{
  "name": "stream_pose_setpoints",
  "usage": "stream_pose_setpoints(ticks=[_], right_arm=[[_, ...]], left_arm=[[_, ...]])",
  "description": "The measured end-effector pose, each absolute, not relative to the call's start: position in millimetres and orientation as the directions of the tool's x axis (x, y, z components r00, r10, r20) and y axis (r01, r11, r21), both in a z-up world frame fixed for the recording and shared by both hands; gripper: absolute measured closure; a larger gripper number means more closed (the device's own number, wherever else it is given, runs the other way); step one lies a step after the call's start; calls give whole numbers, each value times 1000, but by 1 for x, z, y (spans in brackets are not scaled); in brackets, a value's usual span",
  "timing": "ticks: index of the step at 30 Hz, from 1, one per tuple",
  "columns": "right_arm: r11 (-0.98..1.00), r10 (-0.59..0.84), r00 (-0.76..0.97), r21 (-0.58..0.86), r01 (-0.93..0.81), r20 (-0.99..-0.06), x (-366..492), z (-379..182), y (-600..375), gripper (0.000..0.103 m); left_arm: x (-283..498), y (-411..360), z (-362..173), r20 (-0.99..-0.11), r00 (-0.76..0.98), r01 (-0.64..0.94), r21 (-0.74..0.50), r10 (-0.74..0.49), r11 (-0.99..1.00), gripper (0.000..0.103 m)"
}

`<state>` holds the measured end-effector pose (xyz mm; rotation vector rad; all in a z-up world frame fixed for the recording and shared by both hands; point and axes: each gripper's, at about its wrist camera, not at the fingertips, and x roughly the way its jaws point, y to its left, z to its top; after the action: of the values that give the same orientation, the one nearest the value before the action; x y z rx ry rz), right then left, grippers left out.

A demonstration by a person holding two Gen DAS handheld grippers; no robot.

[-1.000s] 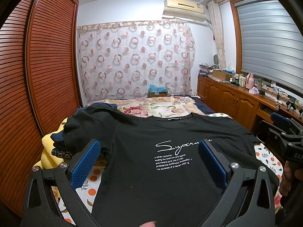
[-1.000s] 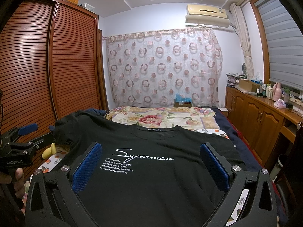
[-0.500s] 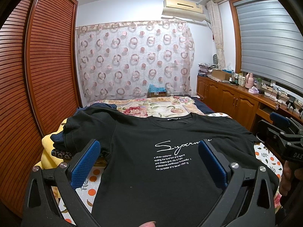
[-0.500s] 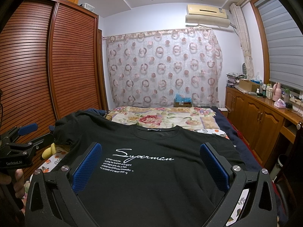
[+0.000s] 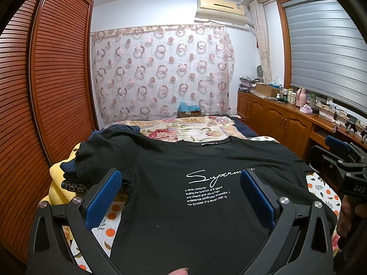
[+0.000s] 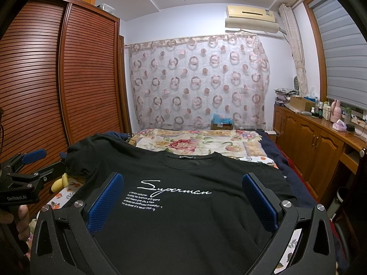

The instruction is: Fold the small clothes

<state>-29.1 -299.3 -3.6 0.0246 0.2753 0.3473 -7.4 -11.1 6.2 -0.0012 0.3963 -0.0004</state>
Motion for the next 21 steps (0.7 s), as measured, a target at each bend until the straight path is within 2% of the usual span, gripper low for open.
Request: stream_pose_setpoints(ticks=[6, 10, 21], right_arm=[[936, 350, 897, 72, -344, -271, -27, -5, -298, 0], [924, 379, 874, 70, -376, -303, -19, -14, -293, 0], [897, 429, 818, 75, -436, -383, 10, -28, -291, 3]], left_arm=[[-10, -14, 16, -395, 918, 10, -13, -14, 1000, 0], [-9, -10, 19, -437, 899, 6, -33, -20, 999, 0], [5, 46, -11, -521, 853, -61, -55, 24, 997, 0]])
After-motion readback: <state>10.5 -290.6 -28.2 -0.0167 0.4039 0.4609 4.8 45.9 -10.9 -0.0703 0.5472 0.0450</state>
